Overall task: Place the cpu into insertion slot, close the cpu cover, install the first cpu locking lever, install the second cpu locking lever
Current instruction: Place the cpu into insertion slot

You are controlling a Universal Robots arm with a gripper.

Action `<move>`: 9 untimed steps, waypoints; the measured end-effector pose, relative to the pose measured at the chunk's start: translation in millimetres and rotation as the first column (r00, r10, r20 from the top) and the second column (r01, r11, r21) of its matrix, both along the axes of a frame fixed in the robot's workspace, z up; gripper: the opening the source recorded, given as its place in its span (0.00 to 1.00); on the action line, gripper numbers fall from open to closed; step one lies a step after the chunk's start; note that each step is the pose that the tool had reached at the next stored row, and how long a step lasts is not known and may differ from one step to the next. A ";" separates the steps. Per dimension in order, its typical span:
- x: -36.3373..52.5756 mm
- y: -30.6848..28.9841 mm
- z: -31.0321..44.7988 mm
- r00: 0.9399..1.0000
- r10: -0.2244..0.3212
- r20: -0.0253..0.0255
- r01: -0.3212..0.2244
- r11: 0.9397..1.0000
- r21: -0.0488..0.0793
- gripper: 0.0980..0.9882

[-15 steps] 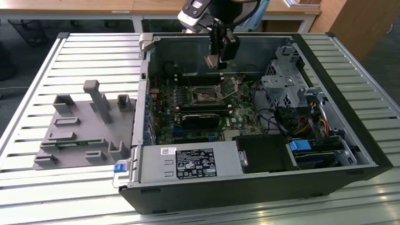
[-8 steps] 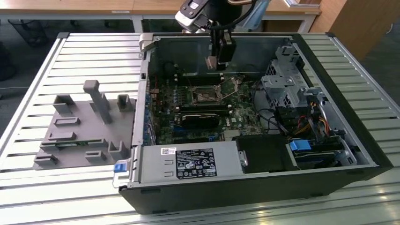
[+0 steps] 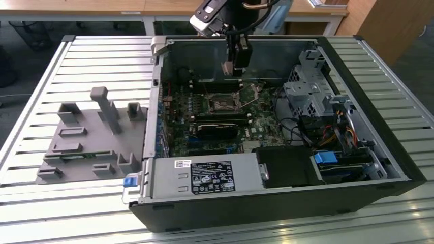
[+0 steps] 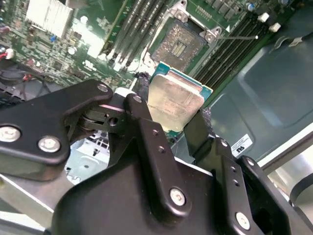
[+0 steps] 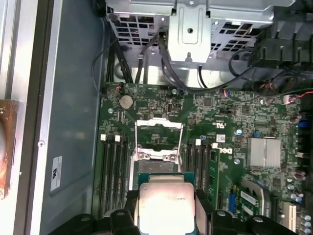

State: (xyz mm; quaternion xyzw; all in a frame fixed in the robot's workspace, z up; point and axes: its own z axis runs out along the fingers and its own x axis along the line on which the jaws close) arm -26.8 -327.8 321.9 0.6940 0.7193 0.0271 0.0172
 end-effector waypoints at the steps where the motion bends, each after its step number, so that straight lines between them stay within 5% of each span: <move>1: 0.0 1.0 -2.0 1.000 0.000 0.000 0.000 1.000 0.000 0.50; 9: -0.2 2.2 -13.6 1.000 -0.001 0.000 0.001 1.000 -0.001 0.50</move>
